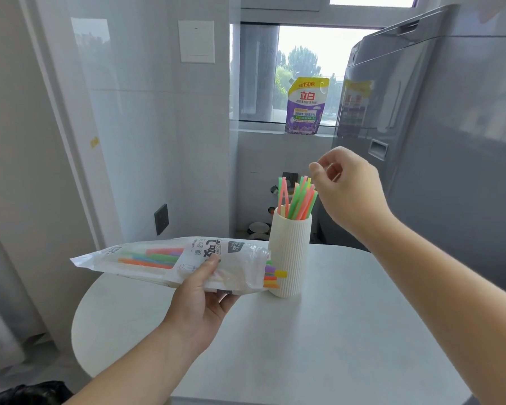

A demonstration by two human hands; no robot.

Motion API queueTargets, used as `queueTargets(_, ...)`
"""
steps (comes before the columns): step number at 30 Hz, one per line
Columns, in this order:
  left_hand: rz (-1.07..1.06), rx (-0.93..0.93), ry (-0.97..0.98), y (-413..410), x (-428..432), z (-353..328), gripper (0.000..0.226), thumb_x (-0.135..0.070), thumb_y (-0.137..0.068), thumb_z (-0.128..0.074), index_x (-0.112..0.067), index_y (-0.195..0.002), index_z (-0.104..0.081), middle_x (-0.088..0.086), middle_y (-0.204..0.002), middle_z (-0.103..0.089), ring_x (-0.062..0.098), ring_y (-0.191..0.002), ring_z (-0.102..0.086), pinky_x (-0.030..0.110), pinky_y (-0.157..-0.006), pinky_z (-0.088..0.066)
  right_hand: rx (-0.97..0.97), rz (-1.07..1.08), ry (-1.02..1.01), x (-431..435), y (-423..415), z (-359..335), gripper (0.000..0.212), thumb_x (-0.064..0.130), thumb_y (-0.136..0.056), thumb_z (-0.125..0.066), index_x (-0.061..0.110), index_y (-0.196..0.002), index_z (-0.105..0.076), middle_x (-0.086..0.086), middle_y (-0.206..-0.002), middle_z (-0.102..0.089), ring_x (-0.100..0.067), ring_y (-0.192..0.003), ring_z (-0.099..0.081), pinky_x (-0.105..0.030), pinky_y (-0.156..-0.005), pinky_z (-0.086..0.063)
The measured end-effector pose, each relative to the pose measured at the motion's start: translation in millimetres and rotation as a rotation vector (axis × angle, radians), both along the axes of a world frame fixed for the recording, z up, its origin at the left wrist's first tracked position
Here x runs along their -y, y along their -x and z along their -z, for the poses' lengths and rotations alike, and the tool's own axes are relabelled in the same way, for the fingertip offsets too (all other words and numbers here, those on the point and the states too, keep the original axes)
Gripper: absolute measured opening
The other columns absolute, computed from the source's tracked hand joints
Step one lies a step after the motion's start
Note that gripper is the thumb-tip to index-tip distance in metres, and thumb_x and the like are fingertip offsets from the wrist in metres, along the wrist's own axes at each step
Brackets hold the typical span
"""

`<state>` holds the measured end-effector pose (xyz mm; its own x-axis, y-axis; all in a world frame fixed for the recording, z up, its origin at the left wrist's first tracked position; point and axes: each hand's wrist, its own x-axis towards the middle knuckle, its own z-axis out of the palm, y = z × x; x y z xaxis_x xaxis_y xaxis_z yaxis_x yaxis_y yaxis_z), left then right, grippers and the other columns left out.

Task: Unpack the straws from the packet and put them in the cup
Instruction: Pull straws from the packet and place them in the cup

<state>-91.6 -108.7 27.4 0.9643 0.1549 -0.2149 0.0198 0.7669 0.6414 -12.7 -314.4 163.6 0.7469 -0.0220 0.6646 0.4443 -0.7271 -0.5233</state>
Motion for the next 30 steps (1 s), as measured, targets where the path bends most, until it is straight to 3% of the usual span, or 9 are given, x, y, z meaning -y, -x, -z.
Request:
queueTargets(3, -0.002, 0.01, -0.005, 1, -2, -1, 0.032, -0.015, -0.094, -0.068, -0.015, -0.126, -0.068, 0.005, -0.095, -0.081, 0.018, -0.075, -0.079, 0.034, -0.059, -0.064, -0.074, -0.027, -0.049, 4, 29, 26, 0.036, 0.032, -0.098, -0.055, 0.012, -0.069, -0.058, -0.003, -0.061, -0.057, -0.013, -0.055, -0.047, -0.027, -0.053, -0.04)
queueTargets(7, -0.004, 0.041, -0.072, 2, 3, -3, 0.032, -0.016, -0.093, -0.068, -0.017, -0.125, -0.067, 0.005, -0.098, -0.081, 0.018, -0.08, -0.079, 0.033, -0.058, -0.063, -0.637, -0.141, -0.308, -3, 51, 80, 0.047, 0.048, -0.103, -0.04, 0.008, -0.095, -0.064, -0.015, -0.083, -0.068, -0.021, -0.059, -0.056, -0.038, -0.052, -0.05)
queueTargets(9, -0.008, 0.074, -0.134, 4, 9, -5, 0.037, -0.017, -0.093, -0.069, -0.017, -0.13, -0.067, 0.005, -0.105, -0.08, 0.018, -0.086, -0.078, 0.034, -0.06, -0.063, -0.924, -0.189, -0.589, -11, 61, 99, 0.053, 0.053, -0.105, -0.033, 0.009, -0.101, -0.063, -0.012, -0.08, -0.065, -0.022, -0.054, -0.054, -0.031, -0.049, -0.048)
queueTargets(11, -0.034, 0.116, -0.196, 5, 13, -7, 0.041, -0.016, -0.092, -0.071, -0.018, -0.133, -0.066, 0.005, -0.112, -0.079, 0.019, -0.093, -0.077, 0.035, -0.062, -0.061, -1.054, -0.224, -0.821, -18, 67, 111, 0.057, 0.054, -0.105, -0.031, 0.007, -0.096, -0.061, -0.009, -0.065, -0.062, -0.023, -0.05, -0.049, -0.029, -0.047, -0.043)
queueTargets(13, -0.054, 0.163, -0.273, 7, 17, -10, 0.042, -0.014, -0.092, -0.071, -0.019, -0.133, -0.066, 0.004, -0.116, -0.078, 0.02, -0.098, -0.076, 0.035, -0.065, -0.061, -1.077, -0.23, -0.999, -23, 71, 118, 0.054, 0.052, -0.105, -0.033, 0.007, -0.089, -0.057, -0.004, -0.052, -0.054, -0.022, -0.049, -0.042, -0.027, -0.044, -0.037)
queueTargets(15, -0.068, 0.206, -0.362, 10, 20, -12, 0.042, -0.014, -0.093, -0.07, -0.021, -0.133, -0.065, 0.003, -0.12, -0.077, 0.021, -0.104, -0.075, 0.036, -0.069, -0.062, -1.05, -0.226, -1.021, -27, 74, 121, 0.051, 0.05, -0.106, -0.034, 0.008, -0.088, -0.057, -0.003, -0.051, -0.047, -0.02, -0.048, -0.038, -0.026, -0.044, -0.031)
queueTargets(20, -0.091, 0.19, -0.379, 11, 20, -11, 0.048, -0.015, -0.092, -0.072, -0.026, -0.138, -0.062, 0.0, -0.126, -0.075, 0.023, -0.11, -0.073, 0.038, -0.07, -0.063, -0.918, -0.252, -0.853, -29, 78, 124, 0.039, 0.039, -0.106, -0.042, 0.012, -0.078, -0.049, 0.002, -0.054, -0.038, -0.013, -0.044, -0.029, -0.025, -0.045, -0.024)
queueTargets(26, -0.077, 0.09, -0.244, 8, 14, -7, 0.037, -0.013, -0.094, -0.07, -0.021, -0.129, -0.068, 0.004, -0.117, -0.078, 0.022, -0.101, -0.075, 0.035, -0.064, -0.062, -0.762, -0.252, -0.679, -29, 79, 125, 0.035, 0.034, -0.105, -0.046, 0.012, -0.083, -0.061, 0.016, -0.049, -0.053, -0.014, -0.051, -0.04, -0.024, -0.045, -0.034)
queueTargets(30, -0.061, 0.036, -0.182, 5, 10, -4, 0.034, -0.015, -0.094, -0.07, -0.018, -0.128, -0.069, 0.008, -0.114, -0.079, 0.021, -0.092, -0.076, 0.033, -0.06, -0.062, -0.693, -0.193, -0.593, -23, 72, 126, 0.034, 0.029, -0.104, -0.048, 0.004, -0.085, -0.061, 0.002, -0.06, -0.052, -0.015, -0.052, -0.038, -0.029, -0.05, -0.033)
